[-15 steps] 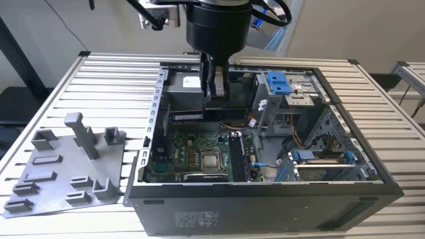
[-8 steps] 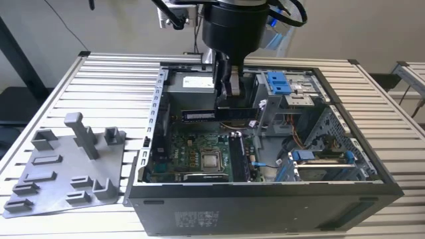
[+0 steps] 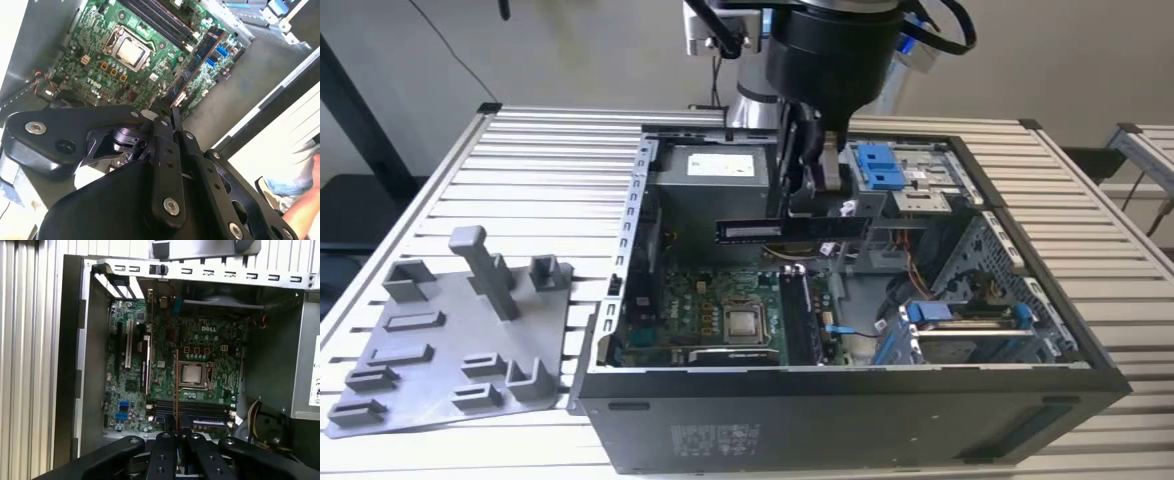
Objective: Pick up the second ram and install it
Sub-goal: 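Pick up the second ram and move it above second insertion slot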
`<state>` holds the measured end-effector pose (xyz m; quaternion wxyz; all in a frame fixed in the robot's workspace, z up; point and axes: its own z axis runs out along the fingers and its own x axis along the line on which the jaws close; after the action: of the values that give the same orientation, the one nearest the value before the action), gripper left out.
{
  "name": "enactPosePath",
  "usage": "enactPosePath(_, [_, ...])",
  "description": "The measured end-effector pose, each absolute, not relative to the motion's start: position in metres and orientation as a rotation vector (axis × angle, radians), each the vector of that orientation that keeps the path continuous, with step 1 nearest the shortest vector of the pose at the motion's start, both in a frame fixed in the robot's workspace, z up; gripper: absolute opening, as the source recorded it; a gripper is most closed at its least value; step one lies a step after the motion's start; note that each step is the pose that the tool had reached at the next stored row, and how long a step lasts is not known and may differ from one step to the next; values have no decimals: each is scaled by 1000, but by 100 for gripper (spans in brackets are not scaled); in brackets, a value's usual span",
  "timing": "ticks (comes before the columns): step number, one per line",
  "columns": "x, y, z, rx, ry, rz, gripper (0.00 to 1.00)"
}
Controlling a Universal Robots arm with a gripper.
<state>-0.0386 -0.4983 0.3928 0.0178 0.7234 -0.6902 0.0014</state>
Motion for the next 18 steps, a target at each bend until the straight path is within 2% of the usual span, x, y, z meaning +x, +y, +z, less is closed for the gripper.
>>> enactPosePath(18, [1,-495,393,2179,-2211,5,14])
